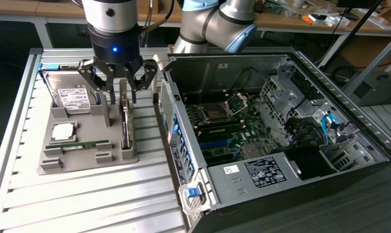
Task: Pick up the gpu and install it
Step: 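Pick up the gpu and move the gpu toward the slot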
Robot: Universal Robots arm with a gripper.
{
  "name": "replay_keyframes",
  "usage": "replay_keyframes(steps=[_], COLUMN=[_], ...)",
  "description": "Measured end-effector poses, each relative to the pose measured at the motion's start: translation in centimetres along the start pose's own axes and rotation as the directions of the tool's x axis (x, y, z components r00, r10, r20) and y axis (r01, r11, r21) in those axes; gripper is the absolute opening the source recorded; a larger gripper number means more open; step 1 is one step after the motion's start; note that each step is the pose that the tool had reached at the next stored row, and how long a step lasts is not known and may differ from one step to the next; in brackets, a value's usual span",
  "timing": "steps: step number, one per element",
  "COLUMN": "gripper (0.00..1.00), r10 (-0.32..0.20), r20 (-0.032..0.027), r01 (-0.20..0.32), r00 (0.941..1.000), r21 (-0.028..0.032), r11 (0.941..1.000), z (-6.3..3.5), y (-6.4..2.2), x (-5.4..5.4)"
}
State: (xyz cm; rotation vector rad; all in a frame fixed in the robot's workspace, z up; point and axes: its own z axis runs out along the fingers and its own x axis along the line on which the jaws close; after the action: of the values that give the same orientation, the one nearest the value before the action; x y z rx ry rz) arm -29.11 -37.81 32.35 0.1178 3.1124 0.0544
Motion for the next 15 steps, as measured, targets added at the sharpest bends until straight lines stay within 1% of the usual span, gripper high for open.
replay_keyframes(steps=[7,15], gripper=[0.48,0.48], r10=[0.000,0.000], r20=[0.0001,0.0001], r01=[0.000,0.000], r00=[1.0000,1.0000], r21=[0.0009,0.0017], r11=[1.0000,1.0000], z=[0.10,0.72], y=[0.81,1.02], x=[-0.08,-0.03])
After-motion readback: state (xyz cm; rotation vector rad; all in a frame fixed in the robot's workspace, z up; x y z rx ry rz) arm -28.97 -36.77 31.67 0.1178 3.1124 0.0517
